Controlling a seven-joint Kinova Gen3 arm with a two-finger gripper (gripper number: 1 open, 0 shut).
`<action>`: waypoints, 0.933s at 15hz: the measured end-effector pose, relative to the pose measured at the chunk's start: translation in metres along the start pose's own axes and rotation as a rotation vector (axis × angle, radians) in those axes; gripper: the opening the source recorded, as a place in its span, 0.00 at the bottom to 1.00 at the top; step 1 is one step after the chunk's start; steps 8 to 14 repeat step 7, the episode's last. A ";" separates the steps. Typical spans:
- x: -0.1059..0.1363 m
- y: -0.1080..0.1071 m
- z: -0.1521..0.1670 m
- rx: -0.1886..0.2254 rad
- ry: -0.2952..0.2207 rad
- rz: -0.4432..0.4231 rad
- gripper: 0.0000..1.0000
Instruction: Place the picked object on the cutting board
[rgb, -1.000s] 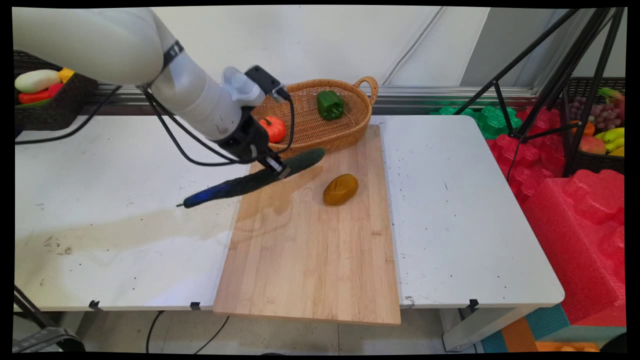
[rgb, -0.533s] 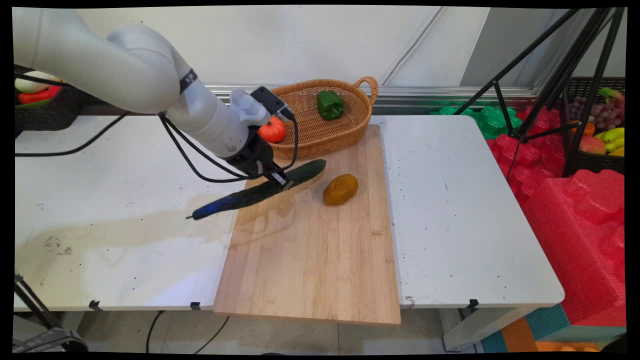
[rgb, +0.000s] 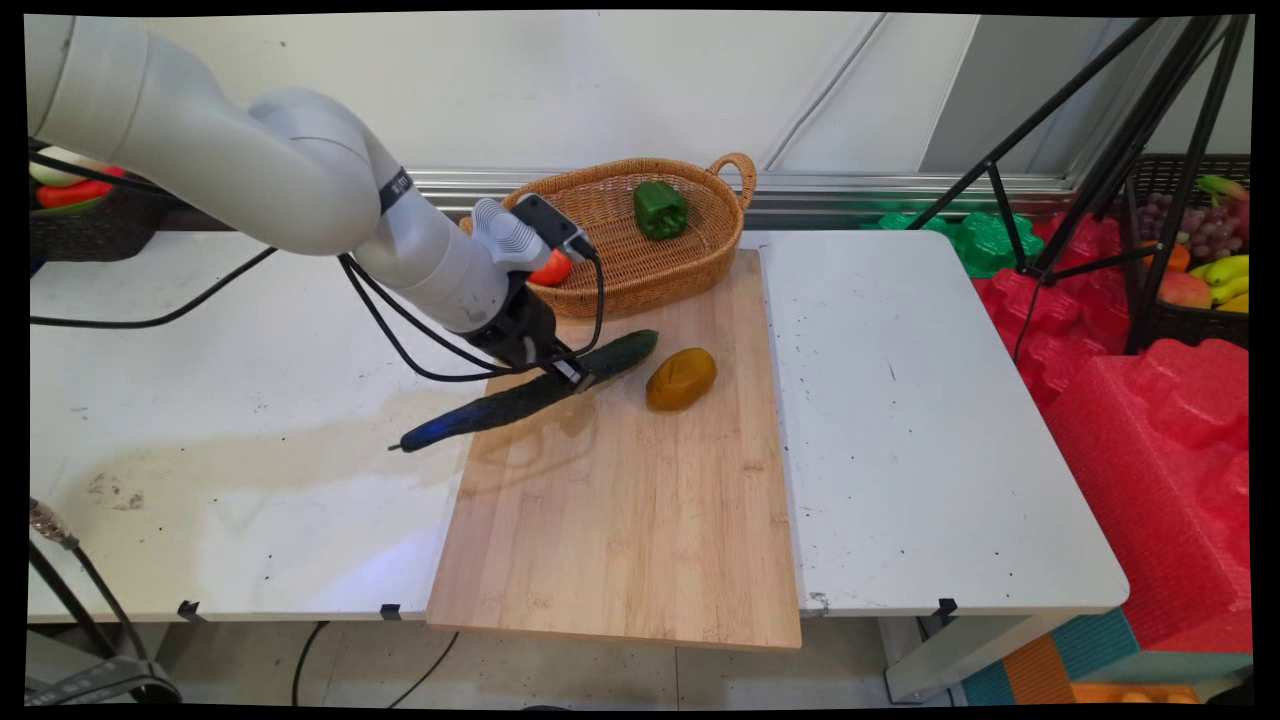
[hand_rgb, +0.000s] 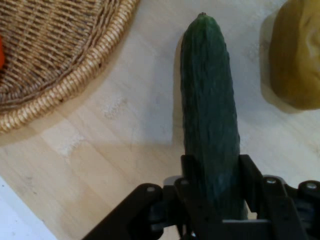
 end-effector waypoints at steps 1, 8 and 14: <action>0.000 0.001 0.001 -0.001 0.001 0.000 0.00; -0.002 0.003 0.002 -0.005 0.005 -0.007 1.00; -0.002 0.003 0.002 -0.005 0.005 -0.007 1.00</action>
